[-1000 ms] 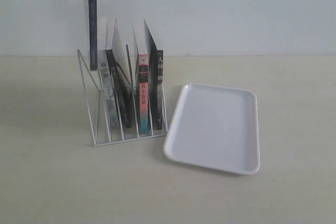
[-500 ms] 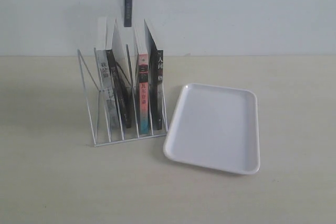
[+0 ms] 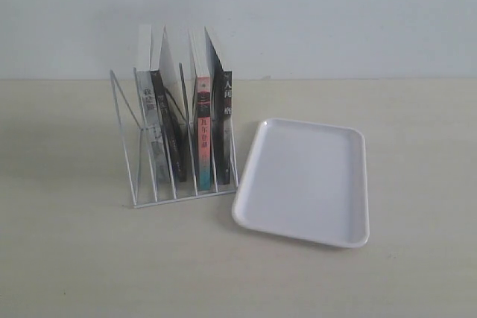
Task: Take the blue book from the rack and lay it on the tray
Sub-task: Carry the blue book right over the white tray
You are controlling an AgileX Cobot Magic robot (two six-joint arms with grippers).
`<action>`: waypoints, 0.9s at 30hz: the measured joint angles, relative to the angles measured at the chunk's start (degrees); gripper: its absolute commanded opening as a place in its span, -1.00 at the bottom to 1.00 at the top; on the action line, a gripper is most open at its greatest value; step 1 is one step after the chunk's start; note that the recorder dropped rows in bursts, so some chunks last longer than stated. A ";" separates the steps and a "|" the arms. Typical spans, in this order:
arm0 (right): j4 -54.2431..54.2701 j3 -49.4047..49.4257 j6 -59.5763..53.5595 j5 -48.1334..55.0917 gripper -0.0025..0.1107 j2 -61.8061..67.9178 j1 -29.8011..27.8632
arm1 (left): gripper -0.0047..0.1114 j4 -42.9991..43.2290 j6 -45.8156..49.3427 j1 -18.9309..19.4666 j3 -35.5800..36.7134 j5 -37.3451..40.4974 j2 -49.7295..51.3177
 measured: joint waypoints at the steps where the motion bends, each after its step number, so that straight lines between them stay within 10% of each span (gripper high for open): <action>1: -0.82 1.39 0.00 -0.14 -0.96 -1.99 0.00 | -0.85 0.00 0.00 0.00 0.00 0.00 0.00; 17: -24.90 46.87 8.75 0.27 -0.96 -28.66 0.00 | -0.85 0.00 0.00 0.00 0.00 0.00 0.00; 27: -20.94 69.30 -25.97 -8.05 -0.96 -30.01 0.00 | -0.85 0.00 0.00 0.00 0.00 0.00 0.00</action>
